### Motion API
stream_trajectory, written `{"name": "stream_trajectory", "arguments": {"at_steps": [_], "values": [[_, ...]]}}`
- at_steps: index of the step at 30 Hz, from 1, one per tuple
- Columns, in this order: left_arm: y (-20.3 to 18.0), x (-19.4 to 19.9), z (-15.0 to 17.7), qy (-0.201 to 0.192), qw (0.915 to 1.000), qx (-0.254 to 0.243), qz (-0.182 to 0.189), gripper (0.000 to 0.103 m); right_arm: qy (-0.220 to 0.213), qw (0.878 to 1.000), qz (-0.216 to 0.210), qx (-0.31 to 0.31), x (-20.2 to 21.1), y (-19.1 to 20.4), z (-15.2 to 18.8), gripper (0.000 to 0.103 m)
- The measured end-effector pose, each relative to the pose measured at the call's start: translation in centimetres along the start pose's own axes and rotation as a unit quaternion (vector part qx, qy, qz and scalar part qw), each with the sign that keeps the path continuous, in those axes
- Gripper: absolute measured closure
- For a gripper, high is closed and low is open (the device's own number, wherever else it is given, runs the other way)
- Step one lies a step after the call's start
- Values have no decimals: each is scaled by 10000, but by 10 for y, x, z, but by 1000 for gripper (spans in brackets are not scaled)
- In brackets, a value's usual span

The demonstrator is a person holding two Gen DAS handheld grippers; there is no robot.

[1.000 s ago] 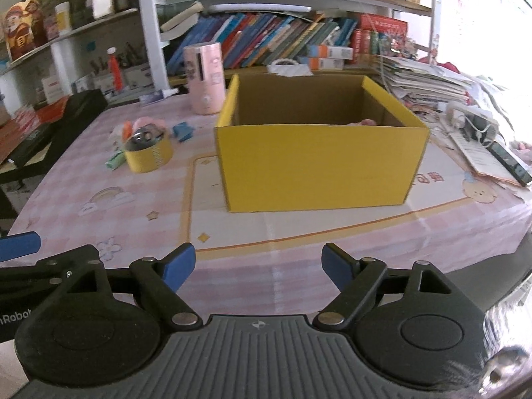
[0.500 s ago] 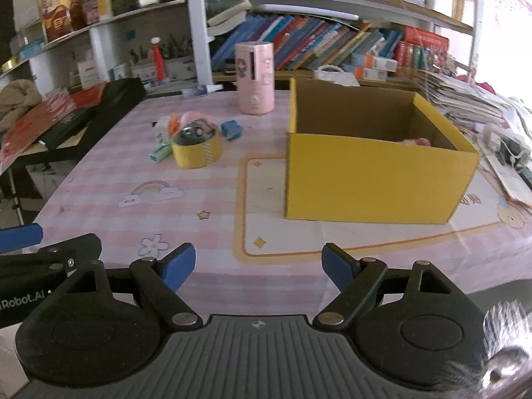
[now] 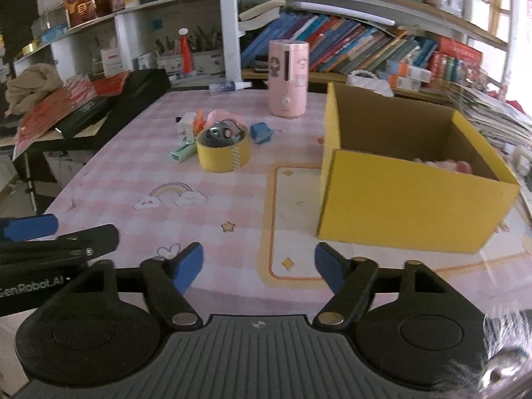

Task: Organize objects
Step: 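Withdraw both open tools from the yellow box, then move the right tool to the yellow tape roll holding the grey truck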

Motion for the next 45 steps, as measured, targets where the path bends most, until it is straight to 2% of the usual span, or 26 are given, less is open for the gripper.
{"name": "stream_trajectory", "arguments": {"at_steps": [4, 15, 22, 30, 34, 41, 45], "values": [[4, -18, -14, -3, 9999, 83, -100, 26, -29, 9998, -144, 158, -18, 3, -17, 48], [4, -63, -51, 67, 9997, 92, -202, 26, 12, 9997, -105, 215, -75, -9, -68, 49], [3, -78, -66, 97, 9995, 79, -293, 26, -65, 9993, -147, 338, -94, -11, -87, 50], [0, -87, -76, 112, 9994, 28, -326, 26, -288, 9979, 495, 318, -106, -21, -102, 53], [-4, -94, -80, 130, 9995, -2, -295, 26, -306, 9979, 476, 328, -111, -28, -107, 55], [-6, -104, -86, 159, 9995, 31, -258, 26, -292, 9956, 878, 141, -120, -44, -115, 54], [-10, -109, -88, 166, 9997, -16, -201, 26, -294, 9949, 951, 150, -124, -49, -117, 54]]}}
Point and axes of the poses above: each gripper's, at about its wrist camera, not at the fingertips, and x roughly against the way its jaws point, y to its left, z to its underside, the point moved 1 cm from there along -x, roughly the way its jaws point, and after that the axes turned 2 degrees about -x, right-handed, at the moved point
